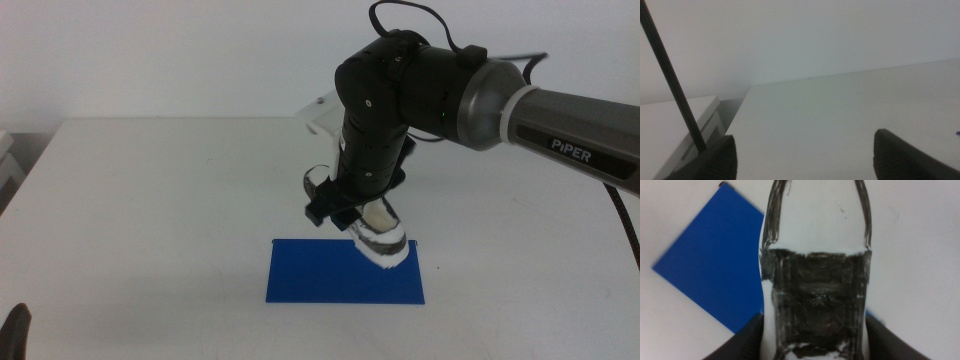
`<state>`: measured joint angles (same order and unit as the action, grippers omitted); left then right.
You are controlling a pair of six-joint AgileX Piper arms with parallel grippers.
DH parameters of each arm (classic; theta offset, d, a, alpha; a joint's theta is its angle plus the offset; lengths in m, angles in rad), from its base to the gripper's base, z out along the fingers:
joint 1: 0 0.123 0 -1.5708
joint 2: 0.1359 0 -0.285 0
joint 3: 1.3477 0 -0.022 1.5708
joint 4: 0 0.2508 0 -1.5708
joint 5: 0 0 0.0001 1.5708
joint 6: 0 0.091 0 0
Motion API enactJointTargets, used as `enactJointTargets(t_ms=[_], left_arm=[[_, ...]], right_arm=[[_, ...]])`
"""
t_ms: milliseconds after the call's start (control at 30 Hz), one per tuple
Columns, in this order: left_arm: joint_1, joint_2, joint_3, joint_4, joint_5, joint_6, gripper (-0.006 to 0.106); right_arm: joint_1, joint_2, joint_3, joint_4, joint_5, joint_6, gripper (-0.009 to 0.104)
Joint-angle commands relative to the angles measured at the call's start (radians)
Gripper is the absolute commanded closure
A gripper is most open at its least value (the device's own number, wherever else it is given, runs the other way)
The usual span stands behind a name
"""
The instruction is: Use one arm to grab the shoe from the table and place it on the mat.
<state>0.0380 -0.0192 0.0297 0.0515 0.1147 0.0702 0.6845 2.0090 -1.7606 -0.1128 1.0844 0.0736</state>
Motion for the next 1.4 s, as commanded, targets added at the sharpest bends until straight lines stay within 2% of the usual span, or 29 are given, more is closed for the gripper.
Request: enactJointTargets(t_ms=[0,133,267,400,500,1367], left_arm=[[-0.004,-0.007,0.005,-0.009,-0.082,-0.006,0.007],[-0.004,-0.007,0.005,-0.009,-0.082,-0.006,0.007],[-0.004,-0.007,0.005,-0.009,-0.082,-0.006,0.007],[-0.004,-0.007,0.005,-0.009,-0.082,-0.006,0.007],[-0.004,-0.007,0.005,-0.009,-0.082,-0.006,0.007],[-0.004,-0.007,0.005,-0.009,-0.082,-0.006,0.007]], right_arm=[[0.000,-0.059,-0.021,-0.035,-0.043,-0.182,0.099],[0.000,-0.059,-0.021,-0.014,-0.065,-0.438,0.099],[-0.002,-0.059,-0.021,0.041,-0.067,-0.667,0.099],[-0.002,-0.059,-0.021,0.100,-0.066,-0.789,0.099],[-0.003,-0.059,-0.021,0.148,-0.065,-0.805,0.099],[-0.033,0.087,-0.020,0.184,-0.064,-0.823,0.099]])
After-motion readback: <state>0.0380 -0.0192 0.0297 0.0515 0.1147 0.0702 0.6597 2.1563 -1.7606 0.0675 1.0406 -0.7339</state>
